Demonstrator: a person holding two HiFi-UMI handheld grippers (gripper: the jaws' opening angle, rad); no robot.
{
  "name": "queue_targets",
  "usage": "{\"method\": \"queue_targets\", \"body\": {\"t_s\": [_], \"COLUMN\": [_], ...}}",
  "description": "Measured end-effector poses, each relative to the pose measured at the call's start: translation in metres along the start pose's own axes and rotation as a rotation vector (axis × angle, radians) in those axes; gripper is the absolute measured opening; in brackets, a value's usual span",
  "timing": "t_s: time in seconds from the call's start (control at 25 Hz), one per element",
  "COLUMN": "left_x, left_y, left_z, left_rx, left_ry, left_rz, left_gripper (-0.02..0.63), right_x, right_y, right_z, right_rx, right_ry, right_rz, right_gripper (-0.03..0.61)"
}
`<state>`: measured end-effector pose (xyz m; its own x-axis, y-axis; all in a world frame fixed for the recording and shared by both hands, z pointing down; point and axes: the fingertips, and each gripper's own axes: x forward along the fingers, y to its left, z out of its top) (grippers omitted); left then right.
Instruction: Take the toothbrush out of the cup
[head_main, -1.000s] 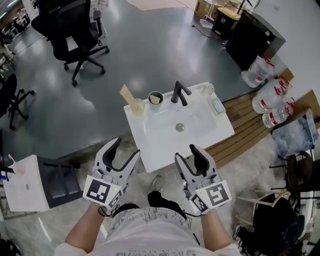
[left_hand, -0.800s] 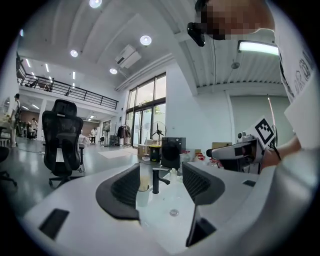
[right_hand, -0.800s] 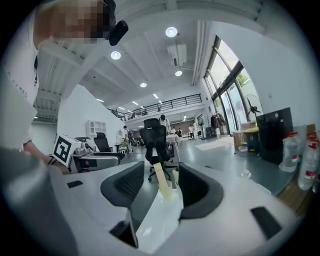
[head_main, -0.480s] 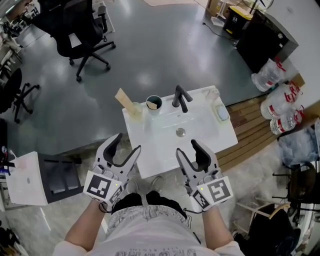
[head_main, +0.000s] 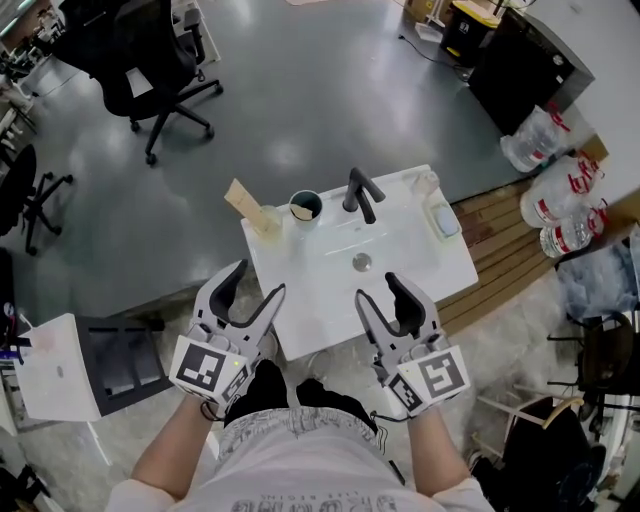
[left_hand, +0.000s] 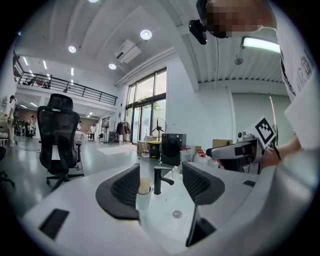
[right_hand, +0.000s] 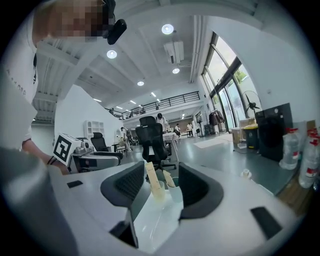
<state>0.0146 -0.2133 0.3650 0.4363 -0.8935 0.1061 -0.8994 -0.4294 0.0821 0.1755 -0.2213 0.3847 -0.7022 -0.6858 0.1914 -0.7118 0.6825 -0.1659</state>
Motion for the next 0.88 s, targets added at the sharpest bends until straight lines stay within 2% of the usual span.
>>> {"method": "queue_targets", "body": {"t_s": [0.52,0.88], "left_x": [0.006,0.0], "left_y": [0.048,0.045], "left_z": [0.007,-0.007], "left_rx": [-0.008,-0.021], "left_ry": [-0.007,0.005], "left_rz": [-0.067,-0.044], "left_gripper": [0.287,0.287], "right_x": [0.033,0.032], "right_y": [0.017,0.03], "right_z": [0.012,0.004], "right_rx": [0.014,0.006], "right_ry": [-0.012,0.003], "right_rz": [-0.073,-0.026], "right_gripper": [0.229,0.229]}}
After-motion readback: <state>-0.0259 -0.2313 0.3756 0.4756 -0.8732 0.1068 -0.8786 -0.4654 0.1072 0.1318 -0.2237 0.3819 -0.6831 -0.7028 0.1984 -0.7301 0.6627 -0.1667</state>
